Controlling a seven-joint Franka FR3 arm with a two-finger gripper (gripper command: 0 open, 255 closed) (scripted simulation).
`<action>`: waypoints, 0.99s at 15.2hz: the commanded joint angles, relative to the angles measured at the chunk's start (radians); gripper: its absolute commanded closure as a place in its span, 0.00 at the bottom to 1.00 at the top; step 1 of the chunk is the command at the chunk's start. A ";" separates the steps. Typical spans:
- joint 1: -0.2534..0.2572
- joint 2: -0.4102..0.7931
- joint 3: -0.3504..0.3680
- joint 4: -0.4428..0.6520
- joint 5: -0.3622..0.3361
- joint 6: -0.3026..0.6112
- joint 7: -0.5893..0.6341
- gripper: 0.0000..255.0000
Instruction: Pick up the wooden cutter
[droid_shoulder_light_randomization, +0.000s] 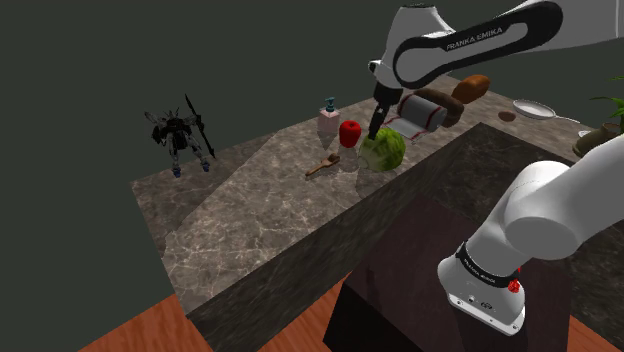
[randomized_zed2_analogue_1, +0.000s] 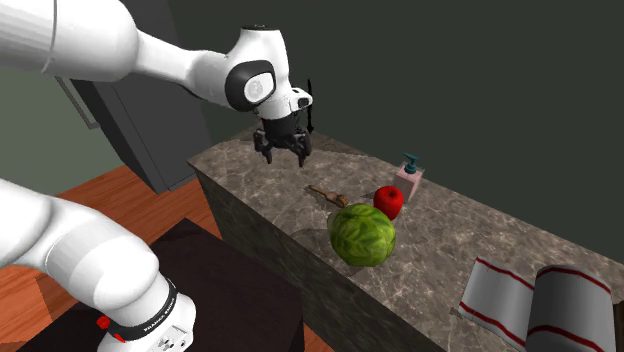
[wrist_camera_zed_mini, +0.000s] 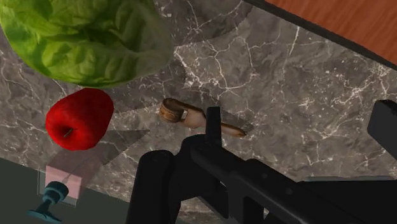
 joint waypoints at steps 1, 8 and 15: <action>0.011 0.074 -0.035 0.019 0.016 0.059 -0.081 0.00; 0.045 0.374 -0.113 0.140 0.168 0.221 -0.393 0.00; -0.008 0.679 -0.065 0.337 0.368 0.289 -0.706 0.00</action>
